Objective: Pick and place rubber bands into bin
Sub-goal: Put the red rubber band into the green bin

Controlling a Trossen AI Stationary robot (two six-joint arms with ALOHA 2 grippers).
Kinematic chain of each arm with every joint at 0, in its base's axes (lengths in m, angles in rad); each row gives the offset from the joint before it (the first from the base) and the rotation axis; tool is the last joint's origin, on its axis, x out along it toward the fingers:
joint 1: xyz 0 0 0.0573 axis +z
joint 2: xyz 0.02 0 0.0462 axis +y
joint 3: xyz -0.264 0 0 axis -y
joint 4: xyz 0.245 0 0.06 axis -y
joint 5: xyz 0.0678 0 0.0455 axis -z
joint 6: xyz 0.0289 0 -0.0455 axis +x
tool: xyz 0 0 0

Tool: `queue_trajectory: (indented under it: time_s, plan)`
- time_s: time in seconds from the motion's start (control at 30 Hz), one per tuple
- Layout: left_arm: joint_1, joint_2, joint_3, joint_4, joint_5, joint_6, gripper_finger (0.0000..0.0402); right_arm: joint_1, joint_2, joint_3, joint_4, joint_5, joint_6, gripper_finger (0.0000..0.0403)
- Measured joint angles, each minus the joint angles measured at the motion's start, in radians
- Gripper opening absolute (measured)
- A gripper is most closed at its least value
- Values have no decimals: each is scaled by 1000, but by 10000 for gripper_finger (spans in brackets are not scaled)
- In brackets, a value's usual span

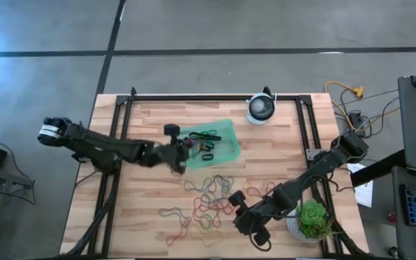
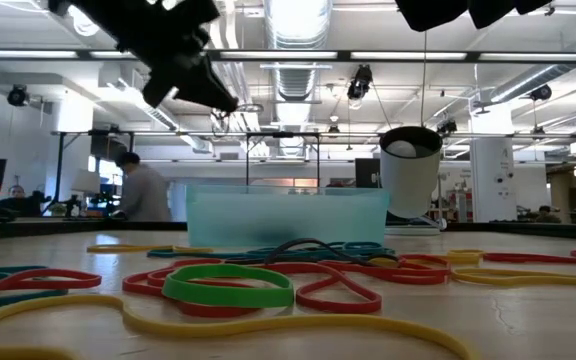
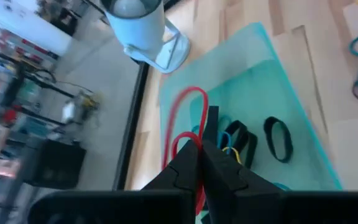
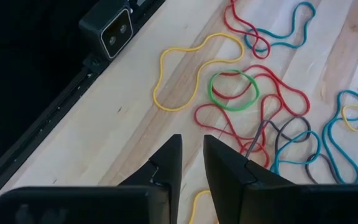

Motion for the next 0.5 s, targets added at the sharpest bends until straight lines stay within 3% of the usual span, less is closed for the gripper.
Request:
queue_trajectory:
  time_s: [0.17, 0.37, 0.5]
  plan:
    - [140, 11, 1, 28, 143, 0, 0, 0, 0, -6, -3, 0, 0, 58]
    - [224, 59, 1, 55, 187, 0, 0, 0, 0, -6, -2, 0, 0, 57]
    - [270, 121, 9, 56, 335, 0, 0, 0, 0, -6, -1, 0, -1, 60]
